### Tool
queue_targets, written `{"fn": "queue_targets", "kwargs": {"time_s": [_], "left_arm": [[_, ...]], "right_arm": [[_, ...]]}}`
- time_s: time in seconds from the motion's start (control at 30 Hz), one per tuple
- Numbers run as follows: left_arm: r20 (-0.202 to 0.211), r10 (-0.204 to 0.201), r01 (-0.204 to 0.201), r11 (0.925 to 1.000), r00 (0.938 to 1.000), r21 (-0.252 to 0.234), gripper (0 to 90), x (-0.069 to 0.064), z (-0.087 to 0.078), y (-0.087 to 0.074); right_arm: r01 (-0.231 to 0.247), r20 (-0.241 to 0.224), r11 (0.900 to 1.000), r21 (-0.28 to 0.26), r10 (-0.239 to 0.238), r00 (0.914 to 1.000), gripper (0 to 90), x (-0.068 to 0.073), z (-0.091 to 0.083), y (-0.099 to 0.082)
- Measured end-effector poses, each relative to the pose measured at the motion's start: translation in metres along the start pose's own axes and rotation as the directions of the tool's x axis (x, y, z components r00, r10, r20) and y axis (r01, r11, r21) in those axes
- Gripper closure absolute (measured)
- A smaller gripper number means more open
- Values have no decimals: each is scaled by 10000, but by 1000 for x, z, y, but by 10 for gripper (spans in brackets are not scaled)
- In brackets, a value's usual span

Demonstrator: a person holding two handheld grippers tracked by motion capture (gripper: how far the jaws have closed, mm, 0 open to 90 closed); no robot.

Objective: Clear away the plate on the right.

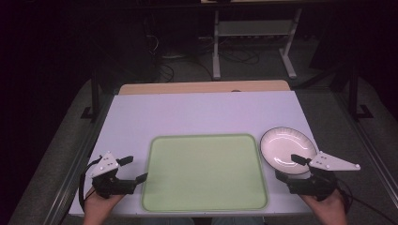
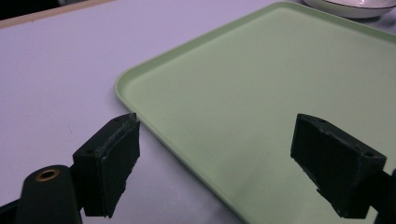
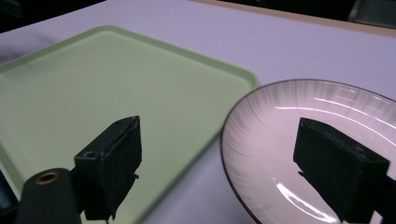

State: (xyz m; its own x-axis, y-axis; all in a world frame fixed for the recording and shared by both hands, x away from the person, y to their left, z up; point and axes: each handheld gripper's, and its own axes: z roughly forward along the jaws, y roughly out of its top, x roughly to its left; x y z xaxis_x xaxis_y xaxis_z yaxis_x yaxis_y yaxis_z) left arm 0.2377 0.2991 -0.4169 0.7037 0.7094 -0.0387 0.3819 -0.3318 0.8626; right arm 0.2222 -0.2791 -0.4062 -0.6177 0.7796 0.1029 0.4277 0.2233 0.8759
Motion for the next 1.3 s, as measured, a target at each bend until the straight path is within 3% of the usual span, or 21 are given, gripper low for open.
{"fn": "queue_targets", "kwargs": {"time_s": [0.23,0.6,1.0,1.3], "left_arm": [[-9,-3,4,10000,10000,15,153,-1,0,0],[-27,2,-2,10000,10000,1,153,0,0,0],[-20,14,-14,10000,10000,-3,153,0,0,0],[-1,8,-8,10000,10000,18,153,0,0,0]], "right_arm": [[-550,126,9981,272,547,9984,145,-20,-10,-5],[-646,607,9954,701,603,9963,147,-36,-17,0],[-1301,1215,9871,930,1184,9855,154,-65,-19,0],[-1525,1636,9809,1207,1318,9777,172,-81,-17,5]]}}
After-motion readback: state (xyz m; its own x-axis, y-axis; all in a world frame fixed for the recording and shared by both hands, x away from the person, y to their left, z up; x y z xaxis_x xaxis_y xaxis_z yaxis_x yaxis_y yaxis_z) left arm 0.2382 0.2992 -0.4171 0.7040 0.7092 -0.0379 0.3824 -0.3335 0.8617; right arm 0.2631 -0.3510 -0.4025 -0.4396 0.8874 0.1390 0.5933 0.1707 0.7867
